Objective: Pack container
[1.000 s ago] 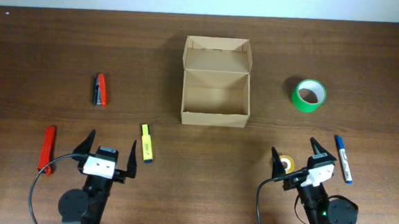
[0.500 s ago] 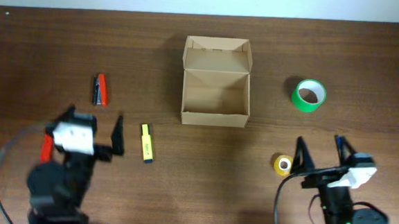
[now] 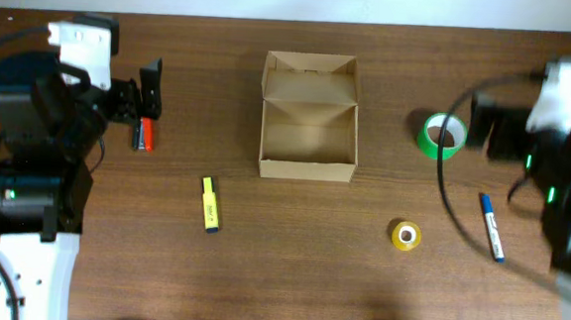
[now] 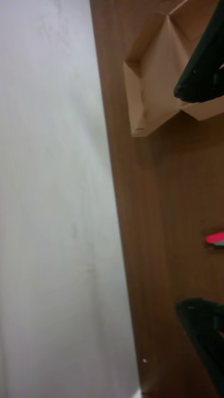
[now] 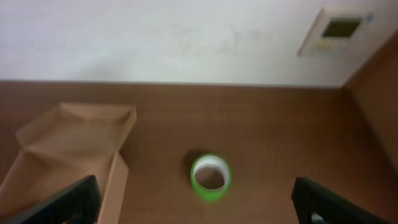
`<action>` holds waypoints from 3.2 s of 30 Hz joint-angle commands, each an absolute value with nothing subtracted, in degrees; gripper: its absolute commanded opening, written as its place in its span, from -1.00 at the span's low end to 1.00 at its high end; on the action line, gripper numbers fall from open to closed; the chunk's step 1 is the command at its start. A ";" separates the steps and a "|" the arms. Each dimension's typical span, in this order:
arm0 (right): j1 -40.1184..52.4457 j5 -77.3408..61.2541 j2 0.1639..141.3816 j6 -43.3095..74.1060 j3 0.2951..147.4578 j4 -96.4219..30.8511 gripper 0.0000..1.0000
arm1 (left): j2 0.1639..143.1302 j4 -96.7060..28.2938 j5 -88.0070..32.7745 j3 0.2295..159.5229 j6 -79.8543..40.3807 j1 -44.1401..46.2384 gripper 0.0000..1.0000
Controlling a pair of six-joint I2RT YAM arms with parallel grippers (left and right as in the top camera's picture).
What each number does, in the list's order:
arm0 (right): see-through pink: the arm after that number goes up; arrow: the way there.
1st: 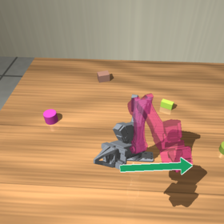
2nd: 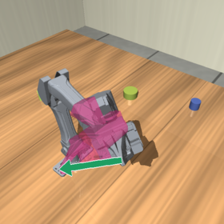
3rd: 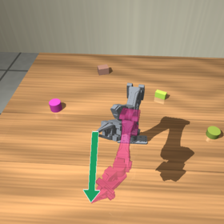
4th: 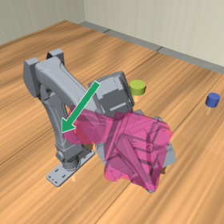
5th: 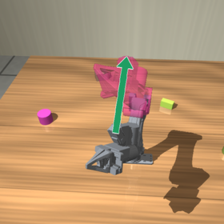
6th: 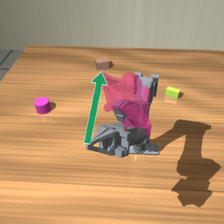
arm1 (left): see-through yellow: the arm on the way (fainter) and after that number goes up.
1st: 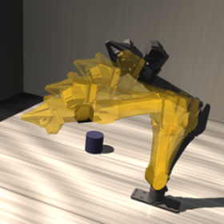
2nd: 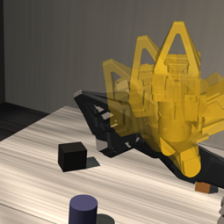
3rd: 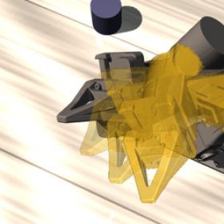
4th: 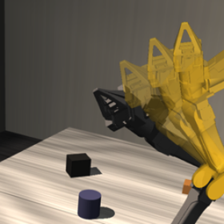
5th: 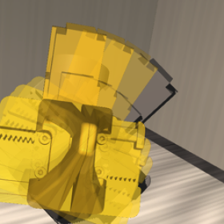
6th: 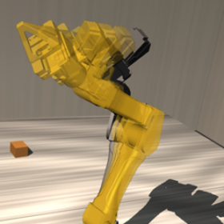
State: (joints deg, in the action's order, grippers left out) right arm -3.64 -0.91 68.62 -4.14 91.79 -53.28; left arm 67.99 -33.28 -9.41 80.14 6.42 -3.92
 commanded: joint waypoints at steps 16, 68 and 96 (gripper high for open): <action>-5.13 -6.11 98.19 -1.17 105.01 -56.25 0.89 | 79.99 -39.24 -9.76 81.95 7.40 -3.90 0.99; -3.09 -2.33 128.68 -1.26 106.65 -62.65 0.31 | 94.17 -29.54 -7.03 81.95 10.81 -3.90 0.99; -4.19 -2.50 128.70 1.37 100.29 -57.63 -0.92 | 94.17 -31.31 -7.03 81.95 10.83 -3.90 0.99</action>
State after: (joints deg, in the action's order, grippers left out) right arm -3.57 -2.87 128.22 0.86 100.95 -57.32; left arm 93.56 -31.03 -7.05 80.90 10.07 -3.92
